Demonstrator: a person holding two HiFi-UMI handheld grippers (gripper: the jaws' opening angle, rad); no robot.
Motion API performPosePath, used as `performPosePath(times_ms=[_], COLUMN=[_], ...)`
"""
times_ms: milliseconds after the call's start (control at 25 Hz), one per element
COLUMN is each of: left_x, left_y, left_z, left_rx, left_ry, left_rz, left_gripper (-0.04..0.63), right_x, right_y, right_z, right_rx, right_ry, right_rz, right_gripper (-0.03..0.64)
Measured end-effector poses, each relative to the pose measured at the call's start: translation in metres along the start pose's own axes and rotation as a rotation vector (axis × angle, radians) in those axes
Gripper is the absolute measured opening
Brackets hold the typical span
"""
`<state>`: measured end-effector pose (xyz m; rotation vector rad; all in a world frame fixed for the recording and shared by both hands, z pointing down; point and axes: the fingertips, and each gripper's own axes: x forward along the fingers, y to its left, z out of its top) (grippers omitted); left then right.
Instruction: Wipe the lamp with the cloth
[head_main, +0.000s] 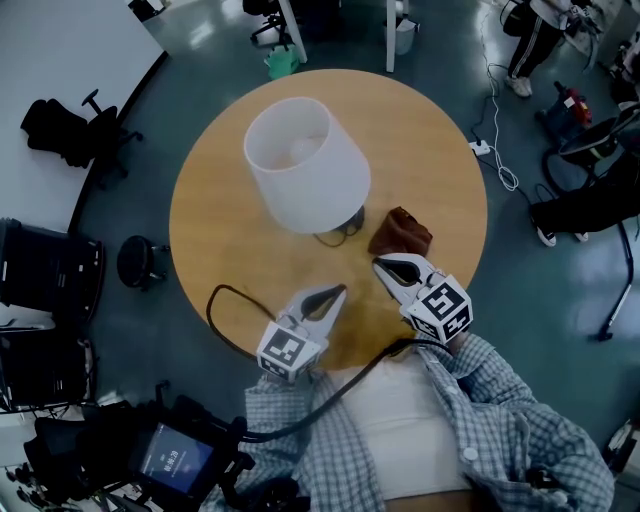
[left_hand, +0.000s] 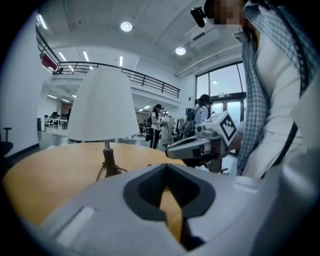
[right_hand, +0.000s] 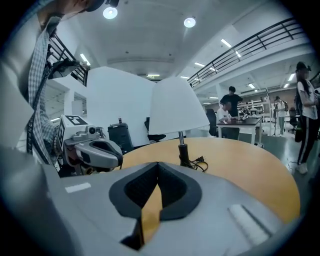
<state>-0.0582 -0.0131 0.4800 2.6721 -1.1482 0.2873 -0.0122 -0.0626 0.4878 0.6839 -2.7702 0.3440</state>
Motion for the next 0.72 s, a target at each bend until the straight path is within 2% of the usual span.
performPosePath(times_ms=[720], left_x=[0.002], left_y=[-0.0065], left_z=[-0.0061], left_rx=[0.003], left_ry=[0.026], left_rz=[-0.017], left_gripper=[0.005], right_x=[-0.0013], right_y=[-0.0006], right_z=[-0.0091], right_rx=[0.036], right_ry=[0.037], right_rz=[0.007], right_gripper=[0.003])
